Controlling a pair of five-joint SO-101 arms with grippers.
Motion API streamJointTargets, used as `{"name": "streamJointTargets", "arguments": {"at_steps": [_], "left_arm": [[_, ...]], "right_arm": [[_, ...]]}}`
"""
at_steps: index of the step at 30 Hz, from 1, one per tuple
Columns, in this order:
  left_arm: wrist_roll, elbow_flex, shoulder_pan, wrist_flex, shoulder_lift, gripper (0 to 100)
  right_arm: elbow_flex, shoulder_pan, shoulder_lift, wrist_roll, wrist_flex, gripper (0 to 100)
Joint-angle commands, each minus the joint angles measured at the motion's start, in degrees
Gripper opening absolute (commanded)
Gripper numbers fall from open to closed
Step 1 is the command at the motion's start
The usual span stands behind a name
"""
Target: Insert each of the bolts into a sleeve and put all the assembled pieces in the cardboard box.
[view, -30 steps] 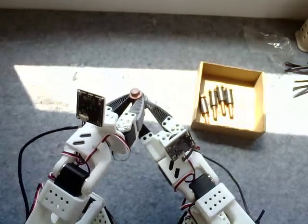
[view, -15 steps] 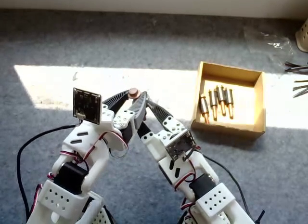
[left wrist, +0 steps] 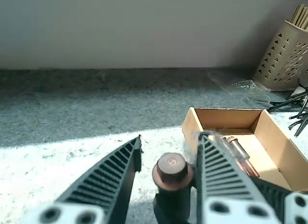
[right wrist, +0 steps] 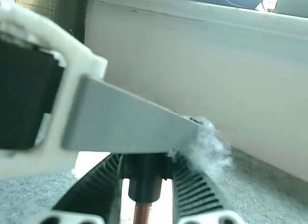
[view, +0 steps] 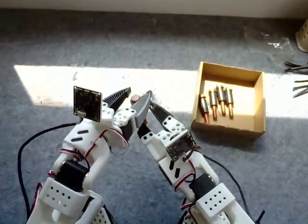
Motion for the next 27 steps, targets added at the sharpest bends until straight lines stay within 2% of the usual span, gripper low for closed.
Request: {"name": "streamJointTargets", "arguments": {"at_steps": [1, 6, 9, 15, 21, 27], "left_arm": [[-0.35, -0.92, 0.84, -3.16, -3.03, 19], [-0.35, -0.31, 0.66, -3.16, -11.56, 19], [-0.35, 2.15, -2.07, -3.16, -16.4, 18], [-0.35, 8.31, -6.11, -3.43, -22.02, 1], [-0.44, 8.92, -6.46, -2.37, -22.64, 2], [-0.44, 9.63, -15.69, 4.66, -23.25, 0]], "right_arm": [[-0.66, 1.63, -0.57, 0.44, -1.27, 0.5], [-0.84, 1.63, -0.84, 0.44, 3.21, 0.5], [-0.57, 1.89, -0.84, 0.44, 3.47, 0.5], [-0.92, 8.92, -0.75, 0.18, 4.7, 0.5], [-7.16, 14.64, -0.75, 0.18, 20.18, 0.5], [-16.31, 21.32, -0.57, 0.18, 32.13, 0.5]]}}
